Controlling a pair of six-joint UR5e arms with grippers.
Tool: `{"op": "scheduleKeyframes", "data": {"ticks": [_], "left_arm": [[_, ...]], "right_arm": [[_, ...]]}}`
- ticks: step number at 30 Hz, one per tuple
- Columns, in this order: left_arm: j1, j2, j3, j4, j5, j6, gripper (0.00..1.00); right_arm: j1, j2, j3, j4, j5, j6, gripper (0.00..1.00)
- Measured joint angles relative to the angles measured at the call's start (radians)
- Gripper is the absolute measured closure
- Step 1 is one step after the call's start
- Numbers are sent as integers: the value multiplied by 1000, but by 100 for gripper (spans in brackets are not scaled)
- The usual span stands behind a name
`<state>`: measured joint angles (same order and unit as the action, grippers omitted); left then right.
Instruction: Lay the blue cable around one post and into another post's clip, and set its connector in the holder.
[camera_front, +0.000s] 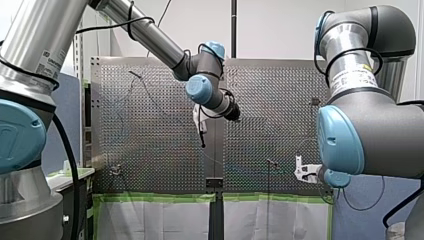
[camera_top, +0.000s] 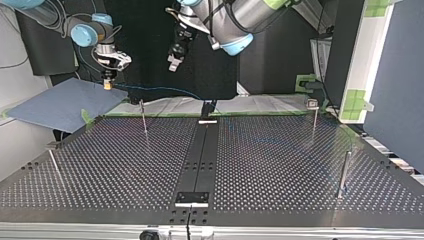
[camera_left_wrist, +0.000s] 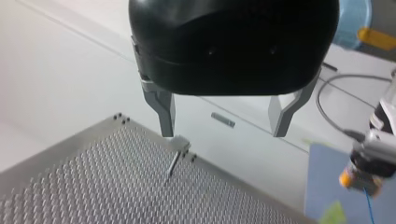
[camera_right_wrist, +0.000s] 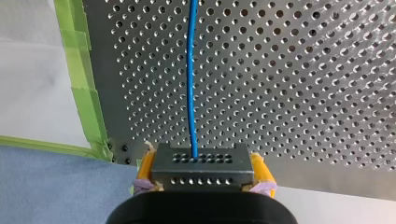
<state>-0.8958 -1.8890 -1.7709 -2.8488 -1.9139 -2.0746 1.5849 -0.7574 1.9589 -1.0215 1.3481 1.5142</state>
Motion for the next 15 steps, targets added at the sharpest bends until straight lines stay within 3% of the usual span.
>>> {"op": "scheduleKeyframes", "data": {"ticks": [11, 15], "left_arm": [[-98, -99, 99, 98, -32, 71, 0], [-102, -130, 130, 130, -57, 102, 0]], "right_arm": [[0, 3, -1, -3, -5, 0, 100], [0, 5, -1, -3, -6, -1, 100]]}}
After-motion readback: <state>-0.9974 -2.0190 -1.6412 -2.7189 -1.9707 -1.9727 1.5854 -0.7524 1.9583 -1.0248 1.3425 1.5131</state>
